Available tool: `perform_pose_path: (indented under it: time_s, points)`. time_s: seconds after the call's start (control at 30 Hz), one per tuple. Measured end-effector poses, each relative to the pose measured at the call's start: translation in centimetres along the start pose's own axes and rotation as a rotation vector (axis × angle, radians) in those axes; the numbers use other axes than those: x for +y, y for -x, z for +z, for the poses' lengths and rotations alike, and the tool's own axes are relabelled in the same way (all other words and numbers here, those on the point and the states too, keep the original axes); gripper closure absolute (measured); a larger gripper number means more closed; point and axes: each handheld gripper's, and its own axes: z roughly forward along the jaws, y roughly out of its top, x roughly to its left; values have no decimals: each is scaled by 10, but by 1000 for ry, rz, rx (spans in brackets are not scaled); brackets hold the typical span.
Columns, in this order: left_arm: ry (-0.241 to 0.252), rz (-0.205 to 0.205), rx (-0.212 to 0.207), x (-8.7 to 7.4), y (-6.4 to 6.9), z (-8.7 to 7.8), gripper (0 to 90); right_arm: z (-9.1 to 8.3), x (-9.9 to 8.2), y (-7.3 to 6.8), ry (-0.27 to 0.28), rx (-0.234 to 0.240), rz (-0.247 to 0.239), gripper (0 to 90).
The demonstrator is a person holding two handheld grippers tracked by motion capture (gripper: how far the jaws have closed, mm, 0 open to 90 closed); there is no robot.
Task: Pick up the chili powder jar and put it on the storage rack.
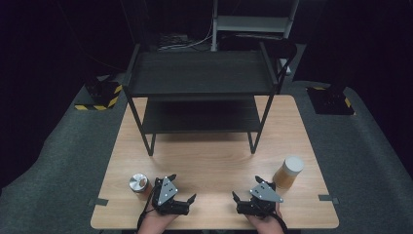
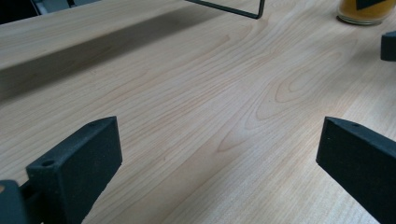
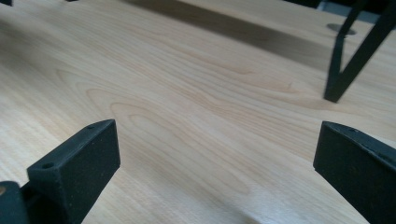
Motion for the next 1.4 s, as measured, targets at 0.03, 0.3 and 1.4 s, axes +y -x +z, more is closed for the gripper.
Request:
perform_pose_path:
  time_s: [0.03,0.3,1.4]
  points:
    - [-5,4,0,0,0,-1,4,0,-1,2,7,7,4,0]
    - [-2,4,6,-2,2,-5,4,-1,-1,5,4,6,40,0]
    - [52,-22,-22,-12,-3,-17,4,-5,-9,0,47,-7,17,0]
